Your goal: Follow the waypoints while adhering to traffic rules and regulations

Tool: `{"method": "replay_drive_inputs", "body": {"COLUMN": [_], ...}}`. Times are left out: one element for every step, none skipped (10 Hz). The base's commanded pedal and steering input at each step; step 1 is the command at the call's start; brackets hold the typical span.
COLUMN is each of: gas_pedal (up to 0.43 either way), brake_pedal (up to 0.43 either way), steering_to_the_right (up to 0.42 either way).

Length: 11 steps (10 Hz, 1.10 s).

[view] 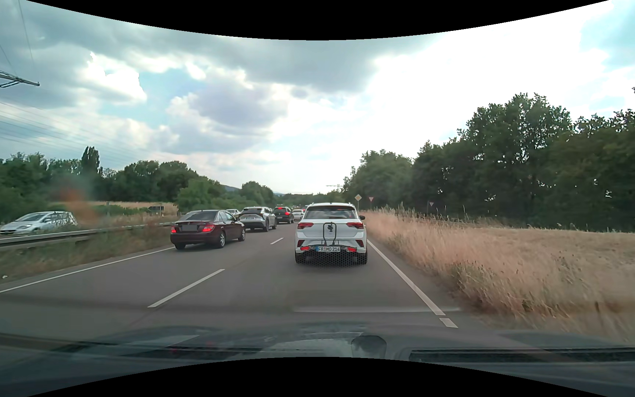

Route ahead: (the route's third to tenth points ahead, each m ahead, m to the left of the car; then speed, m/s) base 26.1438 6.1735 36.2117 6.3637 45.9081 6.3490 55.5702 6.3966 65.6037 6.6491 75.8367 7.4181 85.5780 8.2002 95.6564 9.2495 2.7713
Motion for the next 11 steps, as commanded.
{"method": "replay_drive_inputs", "body": {"gas_pedal": [0.0,0.0,0.0,0.0,0.0,0.0,0.0,0.0,0.0,0.0,0.0], "brake_pedal": [0.146,0.152,0.152,0.152,0.159,0.159,0.165,0.165,0.165,0.165,0.171], "steering_to_the_right": [-0.004,-0.001,-0.001,-0.001,-0.001,0.0,0.0,0.0,-0.001,0.0,0.002]}}
